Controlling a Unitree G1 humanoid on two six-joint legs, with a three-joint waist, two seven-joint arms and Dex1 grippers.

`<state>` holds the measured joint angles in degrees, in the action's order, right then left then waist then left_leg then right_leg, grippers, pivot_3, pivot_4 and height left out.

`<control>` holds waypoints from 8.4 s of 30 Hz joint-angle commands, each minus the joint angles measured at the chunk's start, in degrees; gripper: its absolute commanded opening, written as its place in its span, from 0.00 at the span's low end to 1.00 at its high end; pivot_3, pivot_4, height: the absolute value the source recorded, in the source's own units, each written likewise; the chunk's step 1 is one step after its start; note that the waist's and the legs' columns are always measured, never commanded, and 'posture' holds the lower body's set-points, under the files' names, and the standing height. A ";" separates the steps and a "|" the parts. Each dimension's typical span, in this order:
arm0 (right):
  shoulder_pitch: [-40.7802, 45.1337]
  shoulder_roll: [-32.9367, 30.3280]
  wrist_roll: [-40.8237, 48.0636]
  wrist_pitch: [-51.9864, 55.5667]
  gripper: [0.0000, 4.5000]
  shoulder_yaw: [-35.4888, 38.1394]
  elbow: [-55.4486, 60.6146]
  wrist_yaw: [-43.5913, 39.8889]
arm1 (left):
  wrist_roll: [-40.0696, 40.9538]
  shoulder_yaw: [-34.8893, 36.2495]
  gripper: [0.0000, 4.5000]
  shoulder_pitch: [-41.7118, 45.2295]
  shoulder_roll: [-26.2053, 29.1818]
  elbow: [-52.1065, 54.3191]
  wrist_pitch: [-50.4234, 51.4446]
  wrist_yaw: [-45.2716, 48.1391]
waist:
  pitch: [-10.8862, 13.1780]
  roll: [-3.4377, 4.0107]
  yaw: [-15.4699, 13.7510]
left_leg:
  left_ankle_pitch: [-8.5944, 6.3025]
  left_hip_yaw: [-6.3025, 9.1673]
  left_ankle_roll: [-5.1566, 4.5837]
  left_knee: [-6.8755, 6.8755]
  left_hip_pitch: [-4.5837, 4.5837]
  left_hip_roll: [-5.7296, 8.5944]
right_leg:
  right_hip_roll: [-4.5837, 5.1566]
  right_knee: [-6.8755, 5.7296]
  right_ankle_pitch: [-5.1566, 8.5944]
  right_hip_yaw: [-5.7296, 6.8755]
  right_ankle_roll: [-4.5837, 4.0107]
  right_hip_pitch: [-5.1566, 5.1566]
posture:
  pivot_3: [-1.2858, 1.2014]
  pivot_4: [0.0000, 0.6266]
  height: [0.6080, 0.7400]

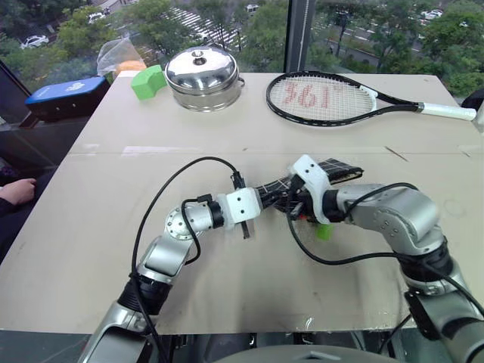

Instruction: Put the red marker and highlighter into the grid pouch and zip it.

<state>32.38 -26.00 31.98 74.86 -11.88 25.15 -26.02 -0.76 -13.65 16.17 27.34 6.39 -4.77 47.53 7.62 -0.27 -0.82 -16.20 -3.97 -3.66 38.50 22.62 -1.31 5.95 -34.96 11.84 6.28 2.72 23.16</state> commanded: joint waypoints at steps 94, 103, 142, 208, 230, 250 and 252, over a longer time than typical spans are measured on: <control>13.47 -12.16 -34.73 -40.72 0.01 -30.87 -8.11 -2.71 | -0.93 2.97 0.00 5.43 3.54 -1.42 1.76 -0.76 | 0.01 -0.01 0.44 | 0.02 -0.05 0.02 0.03 -0.06 0.00 | -0.04 -0.01 0.02 -0.07 0.03 0.02 | 0.52 0.24 1.00; 18.18 -7.09 -46.90 -54.38 0.82 -29.37 -21.73 -7.26 | -3.12 3.89 0.00 7.22 5.66 -4.34 1.75 -2.63 | 0.02 0.00 0.23 | 0.07 -0.06 0.11 0.03 -0.02 -0.02 | -0.05 0.02 0.02 -0.02 0.04 0.01 | 0.52 0.24 1.00; 0.61 25.60 -31.13 6.66 0.24 1.60 -11.47 17.26 | -2.23 10.28 0.00 4.18 10.99 -10.08 -3.15 -5.35 | -0.14 -0.23 1.40 | 0.22 -0.01 0.38 -0.01 -0.06 0.02 | -0.01 -0.79 0.01 -0.10 0.01 0.33 | 0.52 0.24 1.00; -21.94 22.98 -41.39 17.64 0.87 12.45 25.34 10.36 | -2.65 3.86 0.00 10.59 2.89 -17.29 -8.26 -3.51 | -0.14 -0.29 0.19 | 0.22 0.11 0.37 0.08 0.10 0.07 | 0.06 -0.82 0.02 -0.02 0.01 0.39 | 0.52 0.24 1.00; -2.31 -24.97 -18.30 7.73 0.16 1.98 26.15 -13.81 | -1.46 3.57 0.00 8.03 2.40 -11.64 -5.77 -2.91 | 0.01 -0.20 0.60 | 0.05 0.33 0.06 -0.11 0.02 -0.02 | -0.08 -0.59 0.06 0.06 -0.05 0.34 | 0.52 0.24 1.00; 25.43 -12.71 -34.70 -27.84 0.45 -31.85 -13.51 -19.29 | -0.62 0.23 0.00 6.99 -0.22 -0.64 0.89 -1.18 | 0.06 -0.19 1.43 | 0.24 0.21 0.38 0.04 0.06 -0.01 | -0.03 -0.69 0.08 0.04 -0.07 0.35 | 0.52 0.24 1.00; 24.38 -12.37 -35.24 -28.61 0.66 -29.02 -14.21 -18.56 | -0.45 0.77 0.00 6.97 0.00 -0.68 1.78 -1.28 | 0.06 -0.20 1.01 | 0.24 0.24 0.38 0.04 0.10 0.00 | -0.01 -0.67 0.08 0.08 -0.07 0.34 | 0.52 0.24 1.00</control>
<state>56.71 -37.98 -1.93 48.03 -45.44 10.91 -45.04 -2.71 -13.76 22.88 27.42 2.68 -3.07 46.16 7.69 -0.47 0.19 -15.96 -3.72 -3.28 38.55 22.76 -1.30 5.95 -35.60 11.92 6.38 2.64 23.49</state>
